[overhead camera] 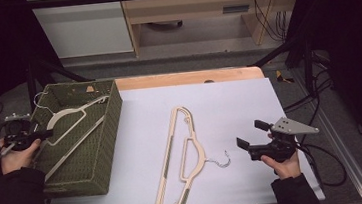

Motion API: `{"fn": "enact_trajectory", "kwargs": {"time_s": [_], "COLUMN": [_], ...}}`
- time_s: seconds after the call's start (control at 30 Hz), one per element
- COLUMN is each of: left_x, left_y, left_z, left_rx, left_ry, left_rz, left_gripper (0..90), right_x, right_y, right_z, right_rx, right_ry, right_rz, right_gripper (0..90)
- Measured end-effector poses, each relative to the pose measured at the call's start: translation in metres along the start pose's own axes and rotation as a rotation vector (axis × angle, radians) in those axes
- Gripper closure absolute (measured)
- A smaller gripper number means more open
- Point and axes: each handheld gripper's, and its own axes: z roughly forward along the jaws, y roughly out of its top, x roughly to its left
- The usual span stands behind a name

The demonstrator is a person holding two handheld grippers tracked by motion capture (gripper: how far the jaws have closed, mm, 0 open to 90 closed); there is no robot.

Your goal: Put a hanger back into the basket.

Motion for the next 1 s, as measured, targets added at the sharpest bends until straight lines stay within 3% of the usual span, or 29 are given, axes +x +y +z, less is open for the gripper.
{"fn": "enact_trajectory", "kwargs": {"time_s": [0.3, 0.4, 0.53, 0.63, 0.77, 1.0], "left_x": [0.005, 0.007, 0.009, 0.009, 0.006, -0.021], "left_y": [-0.004, -0.006, -0.009, -0.009, -0.005, 0.005], "left_z": [0.011, 0.013, 0.015, 0.012, -0.002, -0.04], "left_rx": [0.112, 0.113, 0.156, 0.15, 0.094, -0.108], "left_ry": [0.049, 0.052, 0.058, 0.057, 0.044, -0.032], "left_rz": [-0.056, -0.075, -0.096, -0.102, -0.104, -0.057], "left_gripper": [78.5, 77.4, 71.0, 66.8, 59.6, 48.5], "right_x": [0.001, 0.001, 0.001, 0.001, 0.0, 0.001], "right_y": [-0.001, 0.0, 0.0, 0.0, 0.0, 0.001], "right_z": [0.001, 0.001, 0.001, 0.001, -0.001, -0.002], "right_rx": [0.003, 0.004, 0.003, 0.001, 0.0, -0.006], "right_ry": [0.001, 0.001, 0.002, 0.004, 0.0, 0.004], "right_rz": [0.001, 0.005, 0.0, -0.001, -0.003, 0.001], "right_gripper": [6.9, 6.9, 7.0, 7.0, 7.0, 7.1]}}
